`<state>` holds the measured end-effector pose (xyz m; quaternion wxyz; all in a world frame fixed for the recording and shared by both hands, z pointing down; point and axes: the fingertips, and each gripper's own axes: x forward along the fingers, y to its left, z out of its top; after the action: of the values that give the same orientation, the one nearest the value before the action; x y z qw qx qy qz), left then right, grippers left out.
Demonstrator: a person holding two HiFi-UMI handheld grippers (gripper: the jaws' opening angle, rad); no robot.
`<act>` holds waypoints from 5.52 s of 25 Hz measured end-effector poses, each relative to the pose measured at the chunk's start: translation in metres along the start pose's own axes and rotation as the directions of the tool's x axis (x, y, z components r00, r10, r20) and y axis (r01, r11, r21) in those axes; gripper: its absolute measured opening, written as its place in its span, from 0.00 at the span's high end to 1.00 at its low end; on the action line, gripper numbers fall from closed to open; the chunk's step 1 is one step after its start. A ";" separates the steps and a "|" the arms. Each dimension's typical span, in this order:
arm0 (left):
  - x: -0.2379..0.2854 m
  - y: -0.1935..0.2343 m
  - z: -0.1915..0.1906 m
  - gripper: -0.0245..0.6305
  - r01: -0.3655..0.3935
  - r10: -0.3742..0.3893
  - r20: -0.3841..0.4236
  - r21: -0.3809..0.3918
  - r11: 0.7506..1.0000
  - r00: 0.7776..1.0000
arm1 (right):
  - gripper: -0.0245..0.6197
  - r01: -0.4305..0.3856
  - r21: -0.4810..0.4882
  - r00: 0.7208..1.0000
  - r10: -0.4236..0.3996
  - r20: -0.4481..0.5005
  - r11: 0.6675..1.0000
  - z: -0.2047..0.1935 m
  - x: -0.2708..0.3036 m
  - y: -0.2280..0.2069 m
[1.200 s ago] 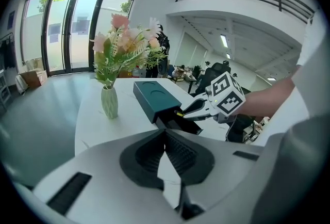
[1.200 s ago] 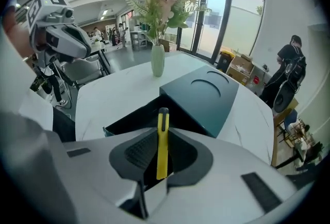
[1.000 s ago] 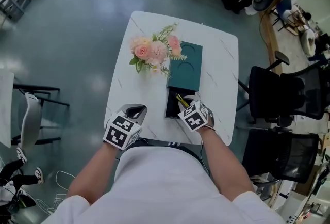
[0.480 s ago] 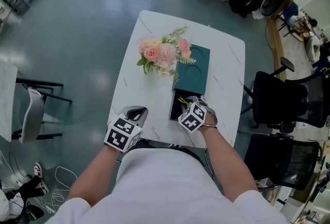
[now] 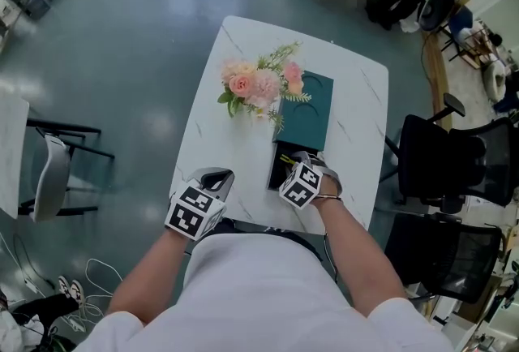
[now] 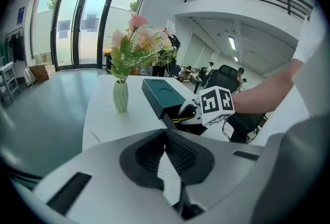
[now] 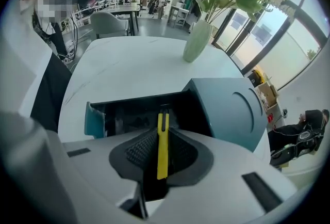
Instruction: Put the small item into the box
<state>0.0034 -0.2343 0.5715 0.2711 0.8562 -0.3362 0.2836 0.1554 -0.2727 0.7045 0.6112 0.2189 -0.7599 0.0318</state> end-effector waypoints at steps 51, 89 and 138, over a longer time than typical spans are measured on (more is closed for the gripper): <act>0.022 -0.131 0.048 0.94 0.072 -0.068 0.120 -0.028 0.997 0.991 | 0.93 -0.184 0.497 0.821 -0.145 0.552 0.848 -0.048 -0.171 0.018; -0.095 -0.139 -0.032 0.94 0.194 -0.215 0.124 0.163 0.967 0.969 | 0.94 -0.300 0.718 0.705 -0.361 0.610 0.628 0.000 -0.255 0.140; -0.097 -0.201 -0.047 0.94 0.141 -0.167 0.157 0.164 0.976 0.973 | 0.94 -0.285 0.673 0.723 -0.308 0.619 0.682 -0.050 -0.268 0.174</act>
<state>0.0763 -0.0370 0.4842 0.1968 0.9189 -0.2680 0.2125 0.1784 -0.0213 0.5026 0.1424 0.4442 -0.8503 0.2437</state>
